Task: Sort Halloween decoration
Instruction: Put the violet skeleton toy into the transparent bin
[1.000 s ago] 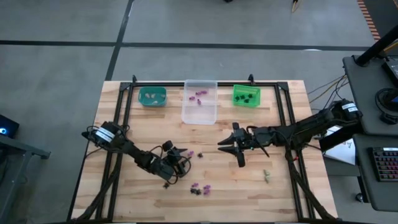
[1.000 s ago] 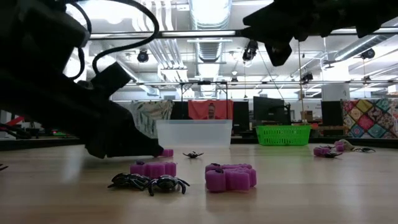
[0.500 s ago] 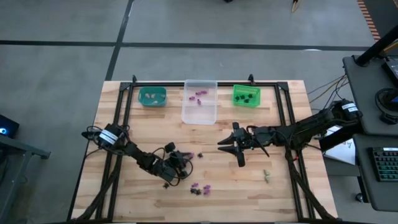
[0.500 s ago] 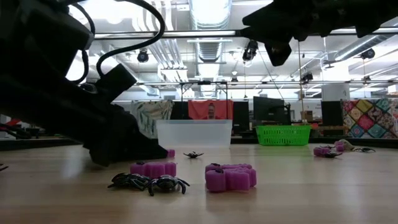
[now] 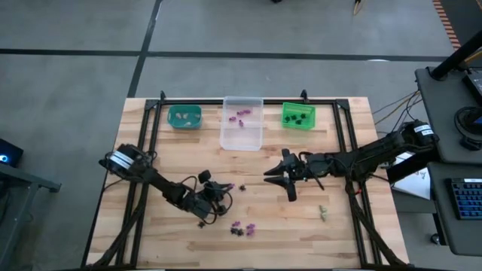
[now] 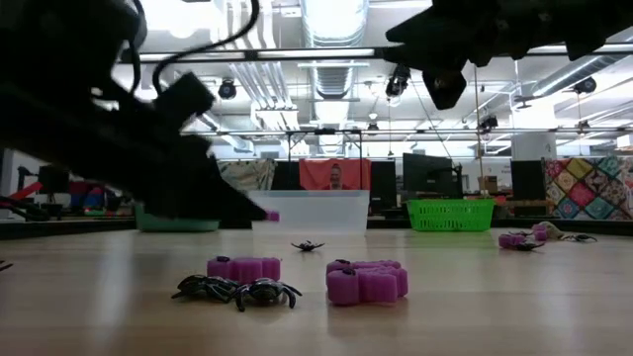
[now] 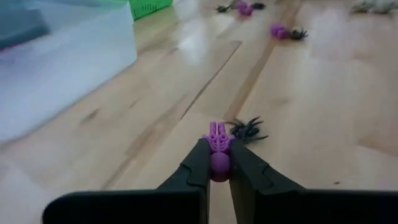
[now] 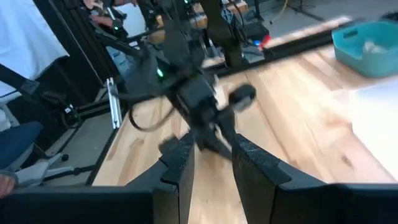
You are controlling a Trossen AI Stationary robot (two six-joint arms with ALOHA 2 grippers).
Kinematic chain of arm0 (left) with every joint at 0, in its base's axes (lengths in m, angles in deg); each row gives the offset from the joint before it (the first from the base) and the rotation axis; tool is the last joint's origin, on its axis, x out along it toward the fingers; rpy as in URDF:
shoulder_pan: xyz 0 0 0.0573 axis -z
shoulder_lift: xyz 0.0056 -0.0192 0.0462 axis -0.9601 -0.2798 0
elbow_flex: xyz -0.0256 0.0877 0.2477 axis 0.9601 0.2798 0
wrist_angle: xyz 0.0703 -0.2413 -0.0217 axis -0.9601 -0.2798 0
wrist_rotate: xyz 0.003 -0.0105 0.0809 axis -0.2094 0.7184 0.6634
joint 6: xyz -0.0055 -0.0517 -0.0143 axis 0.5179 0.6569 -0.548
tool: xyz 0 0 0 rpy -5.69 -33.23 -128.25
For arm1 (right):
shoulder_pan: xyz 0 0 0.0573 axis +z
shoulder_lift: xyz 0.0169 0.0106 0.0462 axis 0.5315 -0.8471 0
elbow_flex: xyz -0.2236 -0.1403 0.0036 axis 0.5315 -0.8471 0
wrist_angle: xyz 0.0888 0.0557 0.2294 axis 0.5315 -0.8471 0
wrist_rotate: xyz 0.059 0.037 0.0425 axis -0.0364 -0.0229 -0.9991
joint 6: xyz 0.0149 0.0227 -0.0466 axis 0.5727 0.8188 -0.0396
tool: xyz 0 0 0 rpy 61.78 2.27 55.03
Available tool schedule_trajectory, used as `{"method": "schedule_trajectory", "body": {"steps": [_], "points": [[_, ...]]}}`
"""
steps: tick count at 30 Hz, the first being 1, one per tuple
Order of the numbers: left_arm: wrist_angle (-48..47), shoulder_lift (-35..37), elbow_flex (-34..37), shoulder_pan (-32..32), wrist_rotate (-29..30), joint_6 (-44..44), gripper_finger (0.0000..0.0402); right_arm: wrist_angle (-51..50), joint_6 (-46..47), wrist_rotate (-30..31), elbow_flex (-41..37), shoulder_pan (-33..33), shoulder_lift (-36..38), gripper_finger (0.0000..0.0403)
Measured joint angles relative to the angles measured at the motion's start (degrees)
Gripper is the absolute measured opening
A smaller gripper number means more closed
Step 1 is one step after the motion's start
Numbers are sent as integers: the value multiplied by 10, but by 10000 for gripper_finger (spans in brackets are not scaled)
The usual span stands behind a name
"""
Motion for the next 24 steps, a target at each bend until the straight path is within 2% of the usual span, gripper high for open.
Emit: {"method": "schedule_trajectory", "body": {"steps": [7, 13, 16, 18, 21, 24], "points": [[-53, 109, -6, -5, -13, -50, 9, -155, 75, 5, 43, 0, 0, 95], [-113, 199, -17, -53, -18, -104, 9, -333, 97, 52, 95, -2, 0, 95], [-134, 223, -33, -108, -68, -153, 8, -404, 83, 77, 115, -3, 0, 95], [-157, 230, -55, -158, -131, -189, 8, -427, 52, 91, 122, -5, 0, 95], [-244, 227, -97, -244, -224, -235, 8, -431, -5, 93, 123, -11, 0, 95], [-338, 211, -142, -326, -276, -276, 8, -431, -45, 96, 120, -20, 0, 95]]}}
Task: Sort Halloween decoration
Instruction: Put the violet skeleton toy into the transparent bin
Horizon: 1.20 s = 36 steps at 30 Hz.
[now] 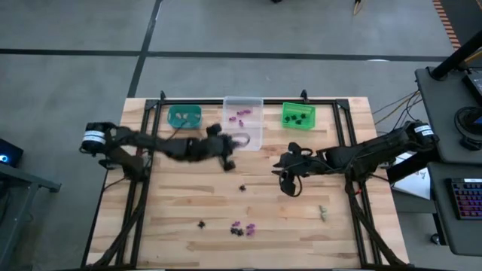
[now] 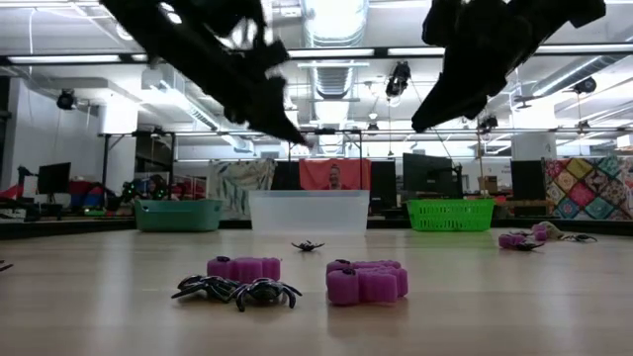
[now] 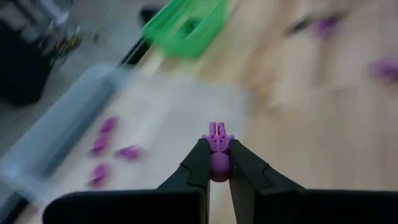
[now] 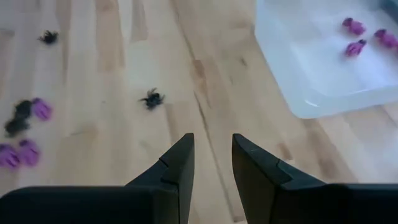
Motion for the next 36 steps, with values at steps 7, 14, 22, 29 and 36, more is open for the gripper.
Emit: {"method": "schedule_trajectory", "body": {"steps": [7, 14, 22, 29, 36], "points": [[-86, -57, -70, -139, -98, -36, 8, 2, -3, 41, -6, -20, 0, 95], [-100, -100, -91, -188, -96, -23, 19, 3, 35, 37, -7, -20, 0, 95], [-102, -107, -90, -195, -92, -36, 47, 0, 58, 37, -8, -20, 0, 95], [-101, -107, -90, -194, -92, -36, 74, 0, 58, 37, -8, -20, 0, 95], [-102, -104, -89, -192, -92, -29, 115, 0, 66, 37, -8, -20, 0, 95]]}}
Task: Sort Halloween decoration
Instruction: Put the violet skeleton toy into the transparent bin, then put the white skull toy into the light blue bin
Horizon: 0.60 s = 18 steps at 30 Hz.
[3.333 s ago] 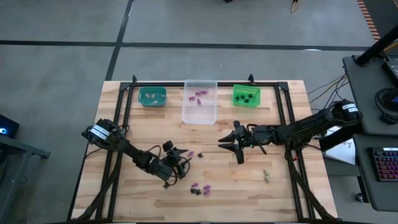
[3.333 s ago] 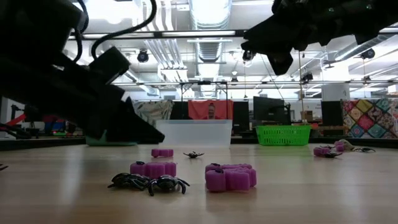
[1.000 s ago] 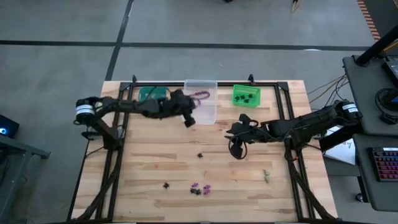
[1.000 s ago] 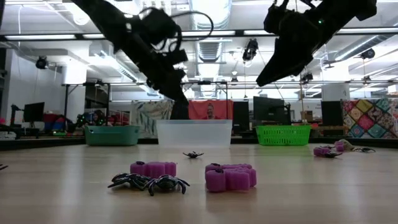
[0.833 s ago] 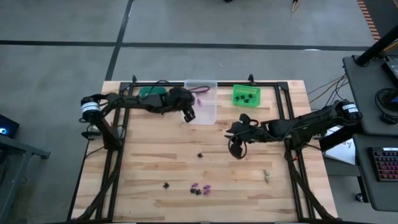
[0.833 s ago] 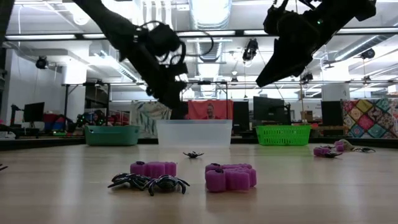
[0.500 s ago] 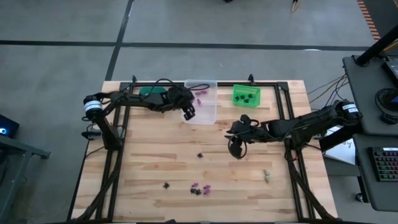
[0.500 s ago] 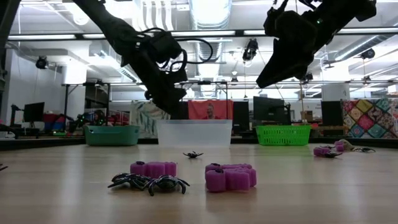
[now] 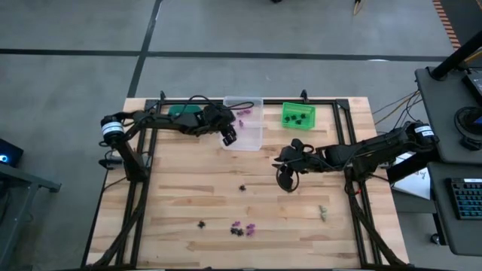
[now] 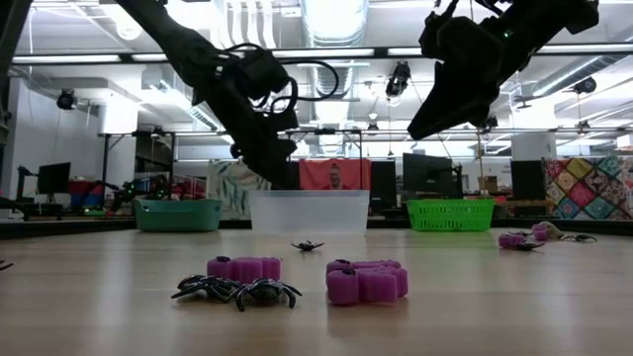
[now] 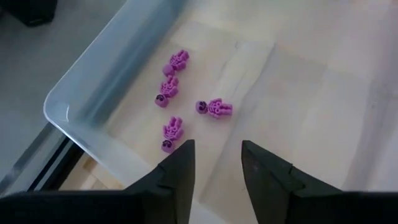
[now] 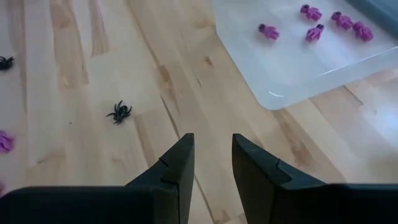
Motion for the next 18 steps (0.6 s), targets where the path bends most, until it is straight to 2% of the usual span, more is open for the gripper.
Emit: {"method": "schedule_trajectory", "body": {"steps": [8, 14, 18], "points": [[-13, 71, 2, 44, 0, 24, 123, 0, 34, 0, 0, 0, 0, 95], [-10, 134, 4, 117, 0, 31, 116, 0, 65, 0, 0, 0, 0, 95], [-9, 151, 10, 174, 1, 42, 111, -1, 95, 0, 0, 0, 0, 95]]}}
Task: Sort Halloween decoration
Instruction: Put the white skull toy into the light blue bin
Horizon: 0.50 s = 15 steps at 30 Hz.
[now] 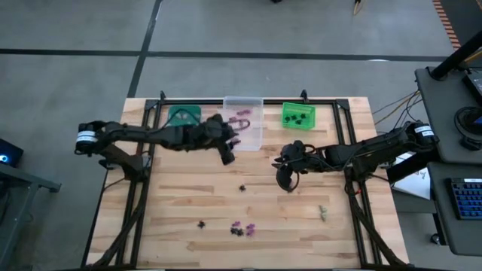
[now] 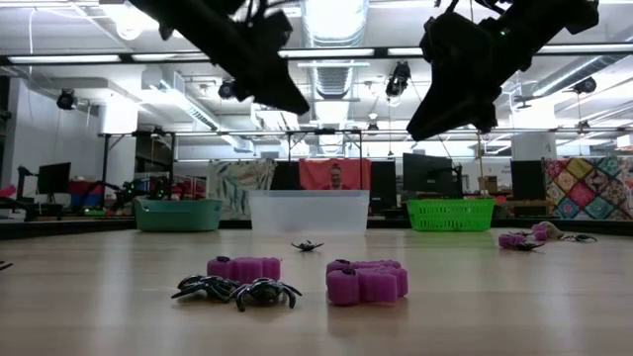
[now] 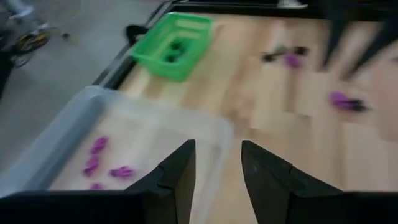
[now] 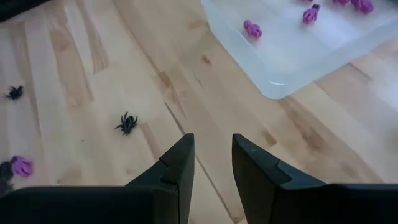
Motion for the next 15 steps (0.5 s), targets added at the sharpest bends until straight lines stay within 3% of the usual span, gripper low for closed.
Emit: {"method": "schedule_trajectory", "body": {"steps": [3, 8, 15], "points": [[4, 2, 4, 44, 28, 8, 108, -3, 33, -6, 1, 0, 0, 95], [32, 1, 22, 117, 116, 19, 103, 0, 76, -71, 15, 0, -2, 95], [155, 1, 97, 182, 124, 28, 95, -14, 81, -93, 34, 1, -34, 95]]}}
